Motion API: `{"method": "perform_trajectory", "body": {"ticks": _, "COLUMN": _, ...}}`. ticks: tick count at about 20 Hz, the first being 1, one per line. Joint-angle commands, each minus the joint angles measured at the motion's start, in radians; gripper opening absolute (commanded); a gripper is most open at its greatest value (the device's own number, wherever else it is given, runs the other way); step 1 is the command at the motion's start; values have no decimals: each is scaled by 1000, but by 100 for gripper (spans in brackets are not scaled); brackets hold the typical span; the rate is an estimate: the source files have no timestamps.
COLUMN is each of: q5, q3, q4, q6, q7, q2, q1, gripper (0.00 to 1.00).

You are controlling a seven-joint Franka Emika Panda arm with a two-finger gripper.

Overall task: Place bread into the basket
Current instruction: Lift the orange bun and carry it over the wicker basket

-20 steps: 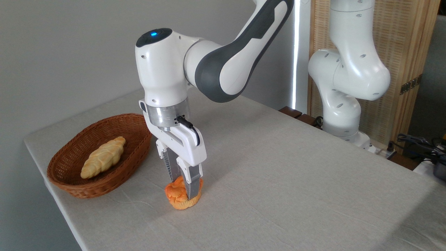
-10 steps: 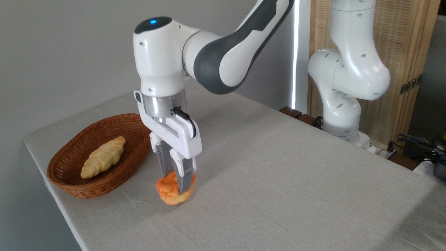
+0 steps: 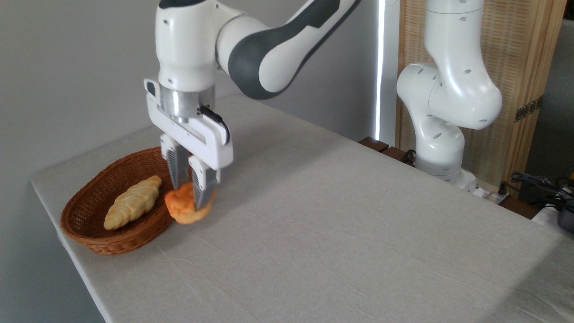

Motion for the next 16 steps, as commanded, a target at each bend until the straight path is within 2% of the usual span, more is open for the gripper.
{"method": "perform_trajectory", "body": {"ticks": 1, "q5": -76, "q3": -35, "q4": 72, "q6": 12, "q7": -88, "q2": 32, "q1": 1, "gripper": 71}}
{"method": "perform_trajectory", "body": {"ticks": 5, "q5": -148, "q3": -78, "q4": 139, "q6": 19, "q7": -165, "q2": 81, "q1": 0, "gripper": 71}}
{"method": "perform_trajectory", "body": {"ticks": 7, "q5": -150, "q3": -107, "q4": 164, "q6": 53, "q7": -234, "q2": 108, "q1": 0, "gripper": 71}}
{"method": "perform_trajectory", "body": {"ticks": 11, "q5": -134, "q3": -184, "q4": 168, "q6": 205, "q7": -364, "q2": 165, "q1": 0, "gripper": 71}}
{"method": "perform_trajectory", "body": {"ticks": 14, "q5": -89, "q3": -213, "q4": 168, "q6": 269, "q7": -394, "q2": 209, "q1": -2, "gripper": 71}}
{"method": "perform_trajectory", "body": {"ticks": 15, "q5": -81, "q3": -220, "q4": 168, "q6": 282, "q7": -398, "q2": 223, "q1": -5, "gripper": 72}}
{"method": "perform_trajectory", "body": {"ticks": 16, "q5": -75, "q3": -220, "q4": 168, "q6": 292, "q7": -398, "q2": 234, "q1": -9, "gripper": 80}}
